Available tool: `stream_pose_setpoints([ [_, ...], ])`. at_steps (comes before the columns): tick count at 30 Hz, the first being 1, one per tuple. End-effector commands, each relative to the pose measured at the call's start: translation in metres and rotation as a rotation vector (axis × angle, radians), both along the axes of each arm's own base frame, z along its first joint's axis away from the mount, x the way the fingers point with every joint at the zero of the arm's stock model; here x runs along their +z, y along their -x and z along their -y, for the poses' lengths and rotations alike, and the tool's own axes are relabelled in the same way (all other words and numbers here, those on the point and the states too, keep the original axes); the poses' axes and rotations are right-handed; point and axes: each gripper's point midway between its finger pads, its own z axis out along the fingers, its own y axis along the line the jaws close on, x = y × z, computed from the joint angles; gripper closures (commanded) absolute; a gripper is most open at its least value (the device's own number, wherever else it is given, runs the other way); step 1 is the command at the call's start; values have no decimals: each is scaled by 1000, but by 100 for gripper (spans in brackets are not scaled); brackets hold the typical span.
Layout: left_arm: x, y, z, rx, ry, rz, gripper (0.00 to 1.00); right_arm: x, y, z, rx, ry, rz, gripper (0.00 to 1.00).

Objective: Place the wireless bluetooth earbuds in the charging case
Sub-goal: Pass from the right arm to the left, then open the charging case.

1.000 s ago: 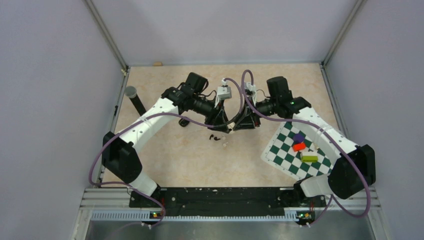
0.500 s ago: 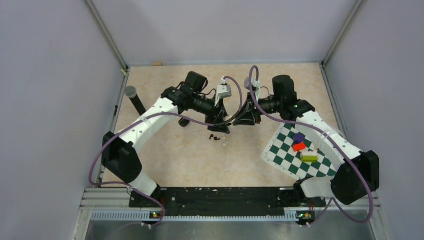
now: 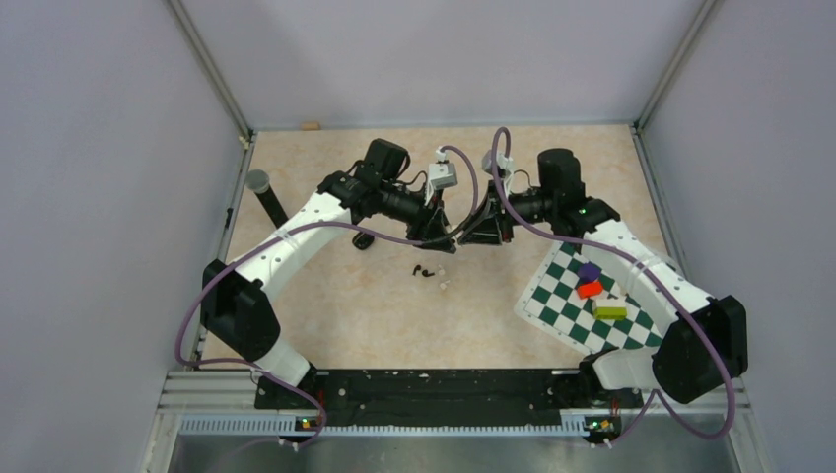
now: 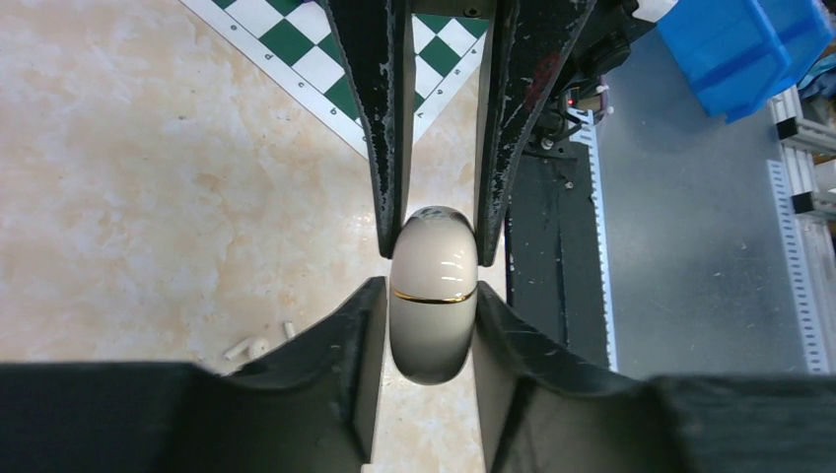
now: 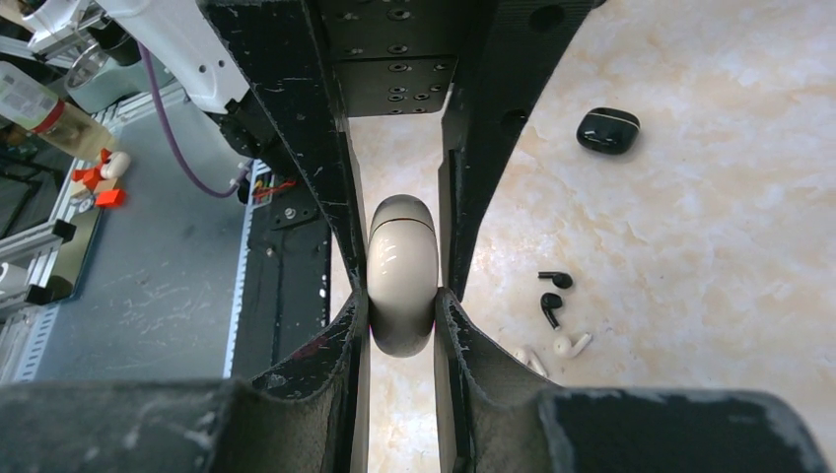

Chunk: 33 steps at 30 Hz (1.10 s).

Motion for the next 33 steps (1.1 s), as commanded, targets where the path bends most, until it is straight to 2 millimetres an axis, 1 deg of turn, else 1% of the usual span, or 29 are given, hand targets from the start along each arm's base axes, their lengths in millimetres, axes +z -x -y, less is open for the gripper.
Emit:
stream_pose_setpoints([
  [1, 10, 1, 3, -11, 35, 27, 64, 6, -6, 0, -7, -19, 37, 100],
  [3, 10, 0, 3, -11, 34, 29, 75, 6, -7, -1, -9, -18, 40, 100],
  [5, 9, 1, 3, -12, 33, 27, 85, 5, -9, 0, -18, -13, 43, 100],
  [6, 9, 1, 3, -12, 34, 29, 89, 4, -10, 0, -23, -10, 46, 98],
  [8, 8, 1, 3, -13, 33, 28, 94, 5, -12, 1, -39, -2, 61, 90],
  [10, 9, 3, 2, -18, 36, 30, 100, 3, -16, 3, -61, 15, 82, 79],
  [11, 9, 4, 2, -23, 39, 30, 100, 3, -19, 5, -74, 24, 97, 74],
  [12, 9, 5, 2, -25, 40, 31, 100, 3, -21, 6, -86, 35, 111, 72],
  [15, 9, 6, 1, -30, 43, 34, 100, 3, -25, 10, -108, 47, 129, 68],
  [21, 5, 7, -1, -30, 36, 39, 100, 4, -30, 15, -129, 58, 138, 64],
  [25, 7, 9, -2, -38, 41, 42, 100, 4, -40, 20, -183, 77, 157, 64],
  [27, 7, 9, -2, -38, 40, 44, 100, 8, -41, 22, -194, 76, 165, 63],
  [31, 11, 9, -3, -38, 46, 59, 100, 23, -36, 26, -202, 67, 209, 52],
  [33, 16, 8, -5, -34, 52, 66, 100, 34, -34, 30, -211, 70, 248, 41],
])
